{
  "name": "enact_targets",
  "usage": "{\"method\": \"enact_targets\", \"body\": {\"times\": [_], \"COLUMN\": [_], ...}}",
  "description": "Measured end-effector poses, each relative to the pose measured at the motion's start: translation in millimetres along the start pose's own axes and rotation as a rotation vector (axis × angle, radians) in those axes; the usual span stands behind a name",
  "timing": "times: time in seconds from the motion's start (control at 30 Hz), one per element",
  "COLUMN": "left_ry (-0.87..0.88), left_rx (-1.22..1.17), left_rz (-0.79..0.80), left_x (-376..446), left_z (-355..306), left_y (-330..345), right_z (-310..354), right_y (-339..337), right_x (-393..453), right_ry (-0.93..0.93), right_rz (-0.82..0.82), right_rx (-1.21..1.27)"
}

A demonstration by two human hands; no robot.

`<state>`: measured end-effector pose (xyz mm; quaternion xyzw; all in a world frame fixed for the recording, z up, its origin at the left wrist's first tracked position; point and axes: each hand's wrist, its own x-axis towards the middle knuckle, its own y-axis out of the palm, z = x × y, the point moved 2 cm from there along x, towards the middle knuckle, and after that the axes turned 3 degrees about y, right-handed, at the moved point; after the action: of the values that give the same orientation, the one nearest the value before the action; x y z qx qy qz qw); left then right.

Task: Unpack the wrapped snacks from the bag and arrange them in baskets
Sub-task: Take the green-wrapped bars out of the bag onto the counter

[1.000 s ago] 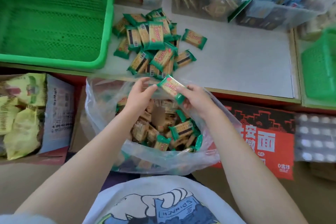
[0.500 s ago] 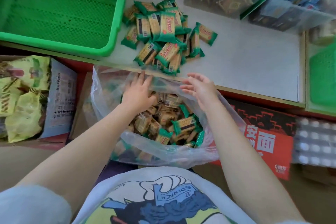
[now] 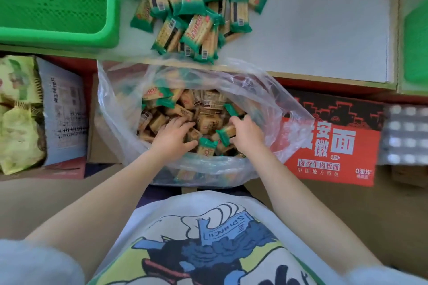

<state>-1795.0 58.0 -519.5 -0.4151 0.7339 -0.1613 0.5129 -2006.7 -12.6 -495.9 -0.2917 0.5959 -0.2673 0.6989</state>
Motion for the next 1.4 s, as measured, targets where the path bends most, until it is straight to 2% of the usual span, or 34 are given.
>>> {"method": "enact_targets", "body": {"times": [0.1, 0.2, 0.27, 0.33, 0.4, 0.47, 0.53, 0.63, 0.73, 0.87, 1.0, 1.1, 1.27, 1.4], "left_ry": [0.006, 0.008, 0.017, 0.018, 0.006, -0.019, -0.047, -0.069, -0.082, -0.09, -0.088, -0.084, -0.069, -0.044], "left_rx": [-0.009, -0.012, -0.013, -0.036, -0.058, -0.067, -0.069, -0.068, -0.07, -0.065, -0.062, -0.049, -0.024, -0.027], "left_rz": [-0.006, -0.022, -0.03, -0.035, -0.053, -0.094, -0.112, -0.091, -0.07, -0.057, -0.067, -0.066, -0.047, -0.062], "left_x": [-1, -2, -2, -2, -3, -5, -9, -12, -12, -9, -7, -8, -11, -16], "left_z": [2, 3, 5, 5, 5, 4, 3, 3, 2, 2, 2, 4, 10, 9], "left_y": [1, 3, 3, 3, 0, -4, -8, -11, -11, -9, -6, -5, 0, -1], "right_z": [3, 2, 2, 8, 21, 39, 57, 81, 88, 82, 76, 66, 41, 28], "right_y": [-3, -14, -28, -46, -66, -85, -104, -121, -122, -114, -105, -87, -18, 25], "right_x": [-5, -9, -12, -15, -14, -3, 17, 47, 66, 68, 54, 34, 7, 1], "right_ry": [-0.055, -0.059, -0.016, 0.024, 0.063, 0.063, 0.047, 0.039, 0.157, 0.199, 0.052, 0.003, 0.152, 0.078], "right_rz": [-0.084, -0.172, -0.12, 0.017, 0.177, 0.291, 0.265, 0.105, 0.002, 0.0, 0.019, 0.049, 0.124, 0.216], "right_rx": [-0.124, -0.06, 0.146, 0.545, 1.052, 1.345, 1.405, 1.541, 1.658, 1.789, 1.943, 1.758, 0.981, 0.557]}}
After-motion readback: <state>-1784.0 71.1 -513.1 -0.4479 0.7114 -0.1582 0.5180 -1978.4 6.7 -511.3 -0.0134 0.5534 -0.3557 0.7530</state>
